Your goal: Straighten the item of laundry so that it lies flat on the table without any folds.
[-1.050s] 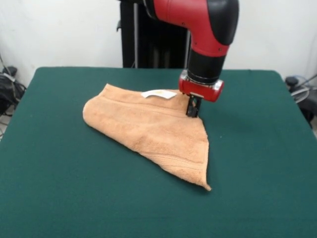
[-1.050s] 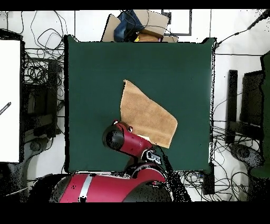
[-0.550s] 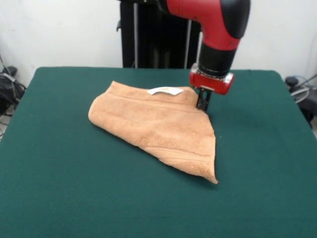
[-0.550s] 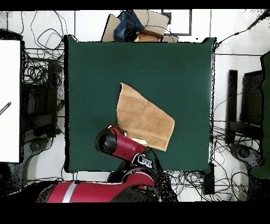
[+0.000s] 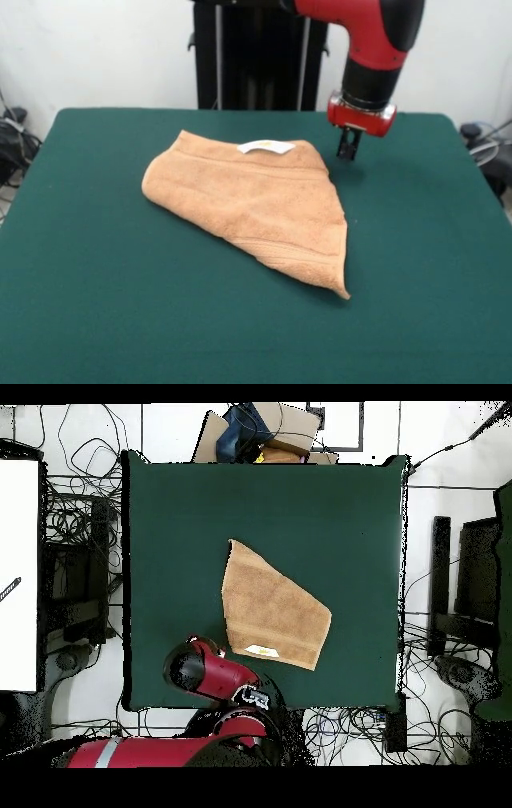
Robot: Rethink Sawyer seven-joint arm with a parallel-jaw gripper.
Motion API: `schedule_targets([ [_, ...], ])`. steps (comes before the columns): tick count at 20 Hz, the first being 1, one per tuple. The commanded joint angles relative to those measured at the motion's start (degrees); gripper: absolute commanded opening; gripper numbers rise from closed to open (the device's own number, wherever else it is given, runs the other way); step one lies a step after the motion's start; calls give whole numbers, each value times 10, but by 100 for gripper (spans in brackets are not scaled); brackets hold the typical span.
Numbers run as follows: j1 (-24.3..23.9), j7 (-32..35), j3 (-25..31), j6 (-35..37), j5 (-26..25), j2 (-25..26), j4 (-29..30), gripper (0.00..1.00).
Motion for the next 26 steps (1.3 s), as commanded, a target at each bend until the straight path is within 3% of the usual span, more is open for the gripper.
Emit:
schedule_targets([
  [1,-13,184,79,-33,24,11,27,0],
  [5,-38,172,82,-37,11,14,22,0],
  [11,-39,163,59,5,34,-38,20,0],
  [26,-34,128,22,62,67,-30,-51,0],
])
